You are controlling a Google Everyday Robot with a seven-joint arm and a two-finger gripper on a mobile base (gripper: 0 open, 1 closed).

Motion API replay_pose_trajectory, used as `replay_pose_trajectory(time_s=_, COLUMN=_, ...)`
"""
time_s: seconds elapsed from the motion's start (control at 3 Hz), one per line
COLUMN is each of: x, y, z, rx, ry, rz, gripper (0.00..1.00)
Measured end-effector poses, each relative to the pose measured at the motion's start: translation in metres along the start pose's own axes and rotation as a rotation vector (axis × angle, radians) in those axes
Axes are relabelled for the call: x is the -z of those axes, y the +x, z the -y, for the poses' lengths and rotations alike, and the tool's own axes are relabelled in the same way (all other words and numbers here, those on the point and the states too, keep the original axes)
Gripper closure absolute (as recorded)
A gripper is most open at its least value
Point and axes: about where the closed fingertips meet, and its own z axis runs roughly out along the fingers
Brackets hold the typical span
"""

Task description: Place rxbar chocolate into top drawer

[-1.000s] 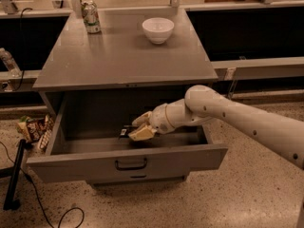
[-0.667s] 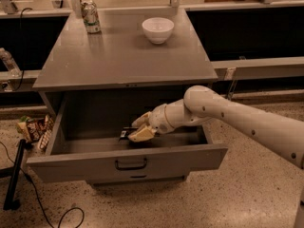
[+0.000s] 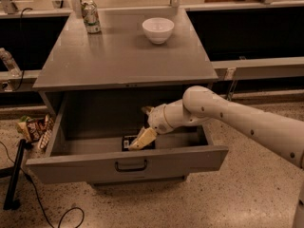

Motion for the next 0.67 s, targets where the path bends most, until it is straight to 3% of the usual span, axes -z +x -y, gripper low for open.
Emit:
replay_pose_trajectory(time_s=0.33, x=-0.002, y=-0.002, z=0.001, rx=-0.005, ry=0.009, rz=0.004, gripper=0.00)
replay_pose_trajectory(time_s=0.67, x=0.009, y=-0.011, z=0.006, rx=0.005, ry=0.058, rz=0.036, gripper=0.21)
